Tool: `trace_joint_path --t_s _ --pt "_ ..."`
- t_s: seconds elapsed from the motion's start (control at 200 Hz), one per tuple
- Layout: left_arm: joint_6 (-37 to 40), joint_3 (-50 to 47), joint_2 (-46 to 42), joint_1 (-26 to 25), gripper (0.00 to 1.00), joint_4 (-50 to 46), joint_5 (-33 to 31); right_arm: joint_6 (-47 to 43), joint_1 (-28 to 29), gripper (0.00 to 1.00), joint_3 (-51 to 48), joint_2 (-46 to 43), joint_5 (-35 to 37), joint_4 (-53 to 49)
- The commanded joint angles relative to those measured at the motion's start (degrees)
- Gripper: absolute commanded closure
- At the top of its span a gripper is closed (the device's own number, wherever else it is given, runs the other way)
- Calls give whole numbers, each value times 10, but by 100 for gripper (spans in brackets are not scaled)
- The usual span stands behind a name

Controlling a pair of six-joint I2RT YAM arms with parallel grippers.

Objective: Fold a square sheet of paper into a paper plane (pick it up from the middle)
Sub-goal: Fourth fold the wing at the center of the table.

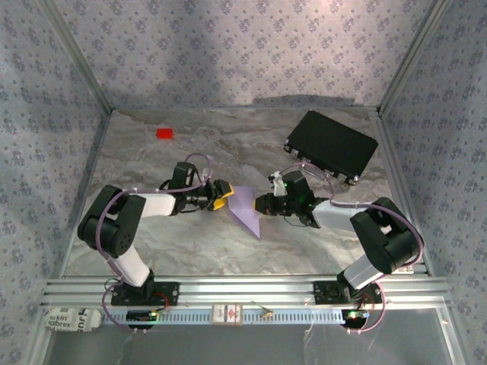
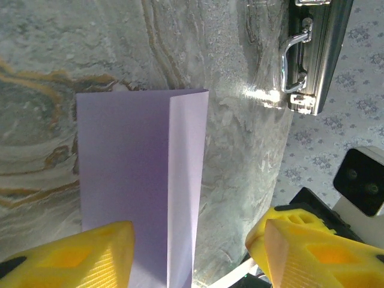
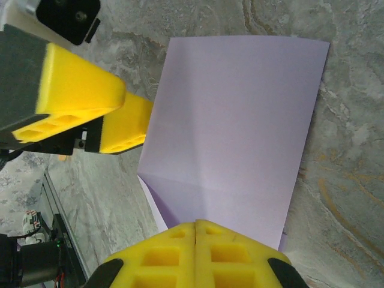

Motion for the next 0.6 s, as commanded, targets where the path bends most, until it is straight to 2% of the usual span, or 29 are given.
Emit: trace_joint_path --t_s 0.0,0.135,0.4,0.595 --pt "-12 22 21 -14 47 34 22 8 -5 100 -7 -13 -9 11" --pt "-22 35 37 -25 61 51 24 7 -5 100 -11 -14 -9 11" --pt "-42 25 54 -27 93 85 20 3 -9 97 -13 -22 1 -6" --pt "-65 -12 29 -35 100 115 -50 -21 -6 80 -4 -60 43 -78"
